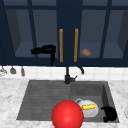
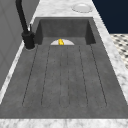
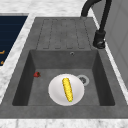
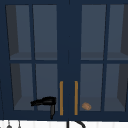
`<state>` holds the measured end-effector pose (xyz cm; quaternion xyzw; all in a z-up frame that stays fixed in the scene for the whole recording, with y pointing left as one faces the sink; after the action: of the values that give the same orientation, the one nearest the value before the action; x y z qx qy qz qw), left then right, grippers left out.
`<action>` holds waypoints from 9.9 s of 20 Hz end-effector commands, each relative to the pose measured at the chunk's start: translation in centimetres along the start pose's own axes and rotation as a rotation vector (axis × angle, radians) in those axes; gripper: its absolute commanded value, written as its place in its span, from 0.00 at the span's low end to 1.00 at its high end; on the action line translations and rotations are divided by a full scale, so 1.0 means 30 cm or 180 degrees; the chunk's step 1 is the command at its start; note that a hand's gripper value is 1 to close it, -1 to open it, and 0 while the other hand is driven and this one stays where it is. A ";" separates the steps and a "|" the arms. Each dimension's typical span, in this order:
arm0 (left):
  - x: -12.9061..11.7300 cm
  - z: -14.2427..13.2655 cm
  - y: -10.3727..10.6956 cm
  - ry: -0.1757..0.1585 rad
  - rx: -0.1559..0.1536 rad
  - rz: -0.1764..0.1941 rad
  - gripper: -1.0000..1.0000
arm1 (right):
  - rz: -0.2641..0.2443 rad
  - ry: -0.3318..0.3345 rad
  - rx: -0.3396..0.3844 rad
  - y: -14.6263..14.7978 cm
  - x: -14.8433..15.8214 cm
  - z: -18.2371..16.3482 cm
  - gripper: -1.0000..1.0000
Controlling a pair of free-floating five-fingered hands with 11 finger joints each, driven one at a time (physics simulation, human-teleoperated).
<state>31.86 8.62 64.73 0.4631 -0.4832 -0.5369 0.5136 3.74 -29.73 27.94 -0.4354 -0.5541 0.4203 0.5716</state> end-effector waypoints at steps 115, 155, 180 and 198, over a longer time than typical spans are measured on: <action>-0.303 0.129 -1.822 -0.3983 0.0354 0.0045 0.00 | 0.0000 0.0000 0.0000 0.000 0.000 0.000 0.50; -0.553 0.588 -1.795 -0.3904 0.0067 0.0045 0.00 | 0.0000 0.0000 0.0000 0.000 0.000 0.000 0.50; -0.528 0.644 -1.455 -0.4517 0.0308 -0.0467 0.00 | 0.0000 0.0000 0.0000 0.000 0.000 0.000 0.50; -0.467 0.675 -1.433 -0.4223 0.0362 -0.0931 0.00 | 0.0000 0.0000 0.0000 0.000 0.000 0.000 0.50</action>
<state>8.40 24.27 24.09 0.1067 -0.6981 -0.7075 0.0268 3.74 -29.73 27.94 -0.4354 -0.5541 0.4203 0.5716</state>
